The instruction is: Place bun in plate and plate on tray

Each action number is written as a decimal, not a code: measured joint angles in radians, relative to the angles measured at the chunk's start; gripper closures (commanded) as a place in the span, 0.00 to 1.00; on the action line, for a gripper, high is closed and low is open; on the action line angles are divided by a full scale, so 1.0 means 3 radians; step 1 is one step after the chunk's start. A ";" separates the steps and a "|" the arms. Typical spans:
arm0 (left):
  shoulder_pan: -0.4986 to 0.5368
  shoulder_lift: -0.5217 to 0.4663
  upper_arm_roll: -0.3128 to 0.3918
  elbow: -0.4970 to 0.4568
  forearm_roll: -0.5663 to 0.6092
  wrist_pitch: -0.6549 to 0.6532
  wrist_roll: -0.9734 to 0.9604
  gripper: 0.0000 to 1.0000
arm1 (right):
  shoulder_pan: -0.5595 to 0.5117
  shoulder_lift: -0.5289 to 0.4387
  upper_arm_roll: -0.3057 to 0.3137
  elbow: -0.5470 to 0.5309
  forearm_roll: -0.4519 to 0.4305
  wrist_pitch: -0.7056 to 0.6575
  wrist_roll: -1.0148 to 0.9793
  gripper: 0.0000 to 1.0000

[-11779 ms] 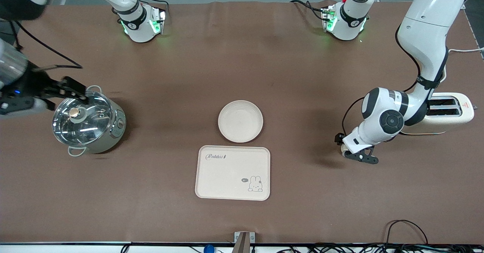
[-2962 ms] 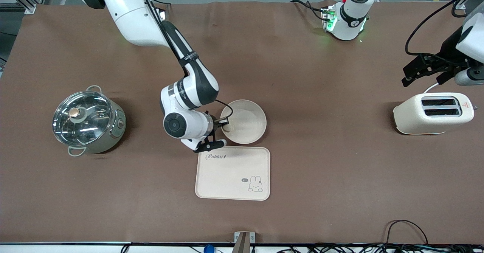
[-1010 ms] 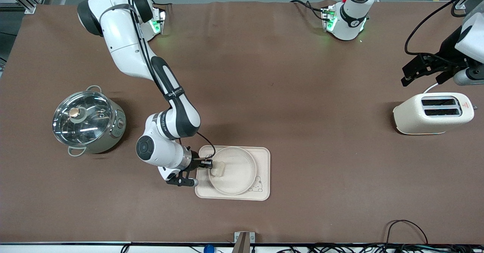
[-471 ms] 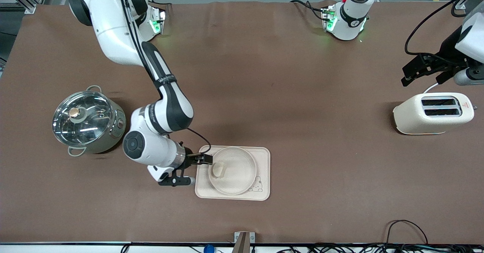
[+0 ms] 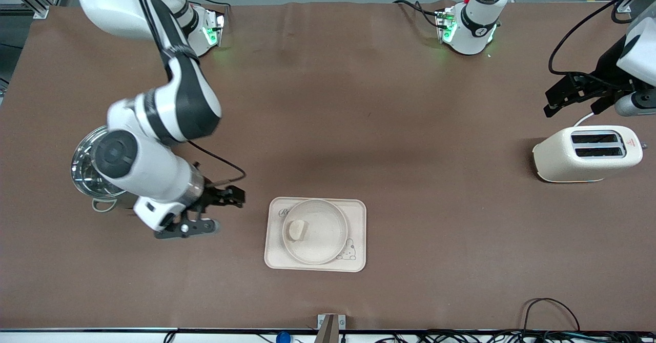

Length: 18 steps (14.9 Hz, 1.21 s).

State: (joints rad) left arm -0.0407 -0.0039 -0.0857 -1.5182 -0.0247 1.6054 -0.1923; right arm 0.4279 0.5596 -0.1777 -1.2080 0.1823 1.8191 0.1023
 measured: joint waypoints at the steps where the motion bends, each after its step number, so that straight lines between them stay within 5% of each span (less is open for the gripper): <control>1: 0.0000 0.0000 0.0000 0.0000 0.0000 0.0000 0.0000 0.00 | -0.0059 -0.0180 -0.0007 -0.0174 -0.0030 -0.0011 -0.0076 0.00; 11: 0.0000 0.0001 0.0001 0.0001 0.0000 -0.0001 0.0000 0.00 | -0.0476 -0.1955 -0.0012 -0.1442 -0.0436 -0.0668 -0.0385 0.00; 18: 0.0001 0.0001 0.0001 0.0001 0.0000 -0.0001 0.0001 0.00 | -0.0908 -0.2312 -0.0012 -0.1549 -0.0592 -0.0914 -0.0921 0.00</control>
State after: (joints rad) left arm -0.0404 -0.0036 -0.0854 -1.5179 -0.0247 1.6053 -0.1922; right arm 0.1555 -0.1341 -0.1813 -1.6726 0.0046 1.5449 -0.1741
